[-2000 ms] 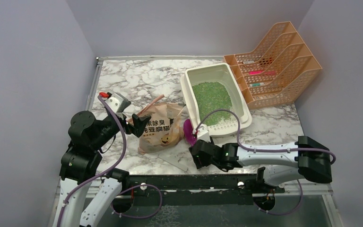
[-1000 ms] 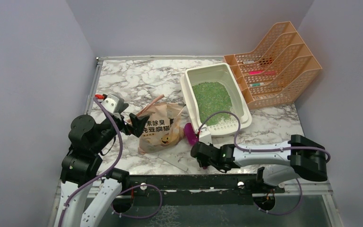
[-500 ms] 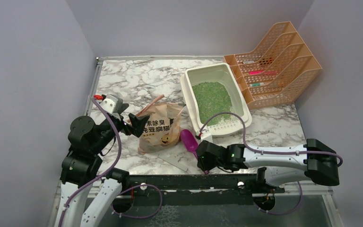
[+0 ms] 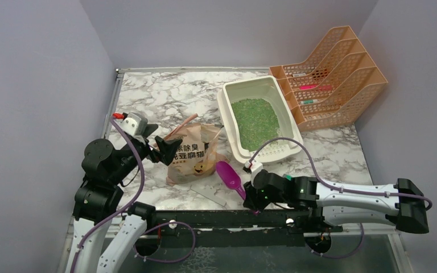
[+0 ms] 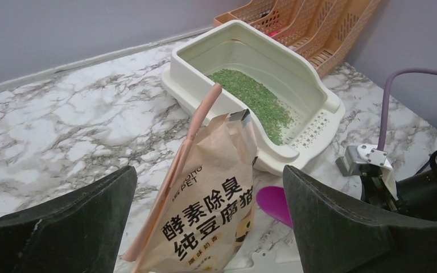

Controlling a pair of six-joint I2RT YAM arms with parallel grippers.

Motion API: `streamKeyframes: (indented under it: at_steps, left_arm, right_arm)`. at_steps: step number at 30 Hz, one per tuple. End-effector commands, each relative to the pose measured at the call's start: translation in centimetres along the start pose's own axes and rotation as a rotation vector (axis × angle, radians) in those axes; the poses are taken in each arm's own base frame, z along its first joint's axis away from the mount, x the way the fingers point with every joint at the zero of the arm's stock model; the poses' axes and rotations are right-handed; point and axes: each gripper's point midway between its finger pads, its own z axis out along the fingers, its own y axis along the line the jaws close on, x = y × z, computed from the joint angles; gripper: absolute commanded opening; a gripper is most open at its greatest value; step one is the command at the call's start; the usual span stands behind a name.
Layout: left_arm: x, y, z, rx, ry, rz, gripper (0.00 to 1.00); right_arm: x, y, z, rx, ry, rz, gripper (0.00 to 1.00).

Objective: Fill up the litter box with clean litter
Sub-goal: Pick up the spatula from the center of the board.

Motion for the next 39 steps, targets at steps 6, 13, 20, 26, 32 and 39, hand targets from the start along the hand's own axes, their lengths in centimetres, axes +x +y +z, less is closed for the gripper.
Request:
streamKeyframes:
  at_steps: [6,13,20,26,32,39]
  left_arm:
    - [-0.6,-2.3,1.1,0.15,0.037,-0.041,0.95]
    - [-1.7,-3.6,2.4,0.258,0.071,-0.033,0.93]
    - [-2.0,-5.6,3.5,0.417,0.129,-0.066,0.82]
    - [-1.6,-7.0,2.9,0.52,0.16,-0.078,0.75]
    - [-0.1,-8.0,1.9,0.593,0.205,-0.085,0.72]
    - [1.6,-8.1,1.1,0.61,0.237,-0.07,0.69]
  right_arm:
    - [-7.5,1.4,-4.6,-0.115,-0.434,-0.185,0.03]
    - [-13.4,2.2,-9.4,-0.045,-0.664,-0.58,0.01]
    - [-15.9,3.2,-9.5,0.018,-0.65,-0.807,0.01]
    - [-16.9,2.5,-9.2,0.103,-0.601,-0.889,0.01]
    - [-17.4,2.9,-10.1,0.091,-0.643,-0.883,0.01]
    - [-18.5,4.2,-11.3,0.06,-0.689,-0.893,0.01]
